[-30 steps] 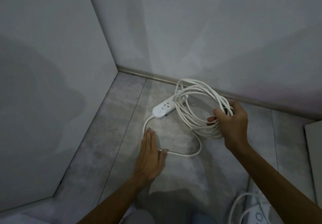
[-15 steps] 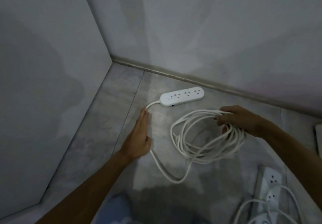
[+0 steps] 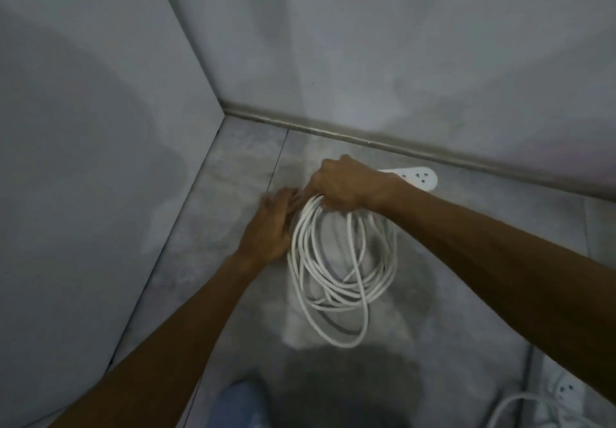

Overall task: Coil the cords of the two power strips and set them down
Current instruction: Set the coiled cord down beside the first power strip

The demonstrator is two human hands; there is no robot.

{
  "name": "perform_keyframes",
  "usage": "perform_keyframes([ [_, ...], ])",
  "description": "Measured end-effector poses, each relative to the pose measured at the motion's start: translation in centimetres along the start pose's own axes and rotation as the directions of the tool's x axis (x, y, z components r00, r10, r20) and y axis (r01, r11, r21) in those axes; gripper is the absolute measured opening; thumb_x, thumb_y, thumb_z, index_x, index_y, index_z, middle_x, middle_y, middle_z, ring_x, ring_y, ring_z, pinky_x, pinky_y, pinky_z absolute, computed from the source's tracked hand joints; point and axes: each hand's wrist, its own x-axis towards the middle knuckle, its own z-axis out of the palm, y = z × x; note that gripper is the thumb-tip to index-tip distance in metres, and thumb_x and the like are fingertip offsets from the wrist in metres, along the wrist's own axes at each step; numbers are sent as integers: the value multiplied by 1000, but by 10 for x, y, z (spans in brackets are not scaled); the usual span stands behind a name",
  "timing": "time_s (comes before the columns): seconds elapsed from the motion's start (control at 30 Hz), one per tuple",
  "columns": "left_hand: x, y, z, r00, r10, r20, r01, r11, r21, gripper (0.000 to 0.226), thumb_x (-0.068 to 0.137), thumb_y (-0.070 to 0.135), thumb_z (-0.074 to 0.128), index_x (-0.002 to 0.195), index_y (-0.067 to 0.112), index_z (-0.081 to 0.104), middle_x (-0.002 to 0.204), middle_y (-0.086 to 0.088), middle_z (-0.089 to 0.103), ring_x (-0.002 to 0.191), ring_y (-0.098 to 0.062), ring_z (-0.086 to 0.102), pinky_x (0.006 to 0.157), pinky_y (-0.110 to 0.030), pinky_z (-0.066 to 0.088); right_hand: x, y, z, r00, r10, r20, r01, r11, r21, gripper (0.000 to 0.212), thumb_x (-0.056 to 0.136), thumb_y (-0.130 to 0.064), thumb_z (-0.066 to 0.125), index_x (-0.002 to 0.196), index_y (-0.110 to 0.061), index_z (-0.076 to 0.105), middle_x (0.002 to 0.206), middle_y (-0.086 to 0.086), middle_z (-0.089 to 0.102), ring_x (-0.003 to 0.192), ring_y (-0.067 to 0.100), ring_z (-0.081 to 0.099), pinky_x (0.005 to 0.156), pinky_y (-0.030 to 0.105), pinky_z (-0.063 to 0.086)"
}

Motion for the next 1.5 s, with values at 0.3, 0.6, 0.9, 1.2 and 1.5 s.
perform_keyframes([
  [0.3,-1,14,9,984,-94,151,71,986,152,90,86,75,31,155,22,9,164,1,10,151,-22,-7,119,-51,-10,-3,-2,60,836,137,-531,-173,985,-18,46,74,-44,74,114,-21,67,117,1,67,108,31,57,90,48,38],
  [0.6,-10,15,36,999,-28,-27,35,955,294,81,94,40,50,156,17,3,164,-6,10,151,-31,-6,116,-62,-5,-64,-70,120,487,853,-186,-724,514,461,106,77,-51,70,155,-19,6,159,21,20,143,49,21,107,71,22],
  [0.9,-12,6,30,996,80,-40,-69,972,223,82,88,38,43,156,21,0,164,-7,14,150,-36,4,118,-62,3,-92,-52,130,567,798,-203,-109,317,942,95,79,-42,79,152,-32,19,148,-9,42,131,1,44,107,21,36],
  [1.2,33,-24,-21,995,104,7,-101,944,314,81,92,23,49,156,14,1,163,-12,13,150,-35,6,120,-56,5,-22,-55,122,567,715,-410,-197,601,775,88,97,-63,31,155,0,10,163,20,6,152,30,2,124,46,9],
  [1.5,66,-40,-61,978,-115,-176,185,866,464,77,98,35,49,155,4,8,160,-24,15,148,-43,11,118,-53,9,64,-78,93,414,856,-309,-213,421,882,68,105,-36,33,154,4,8,164,20,3,152,31,-5,124,44,8],
])
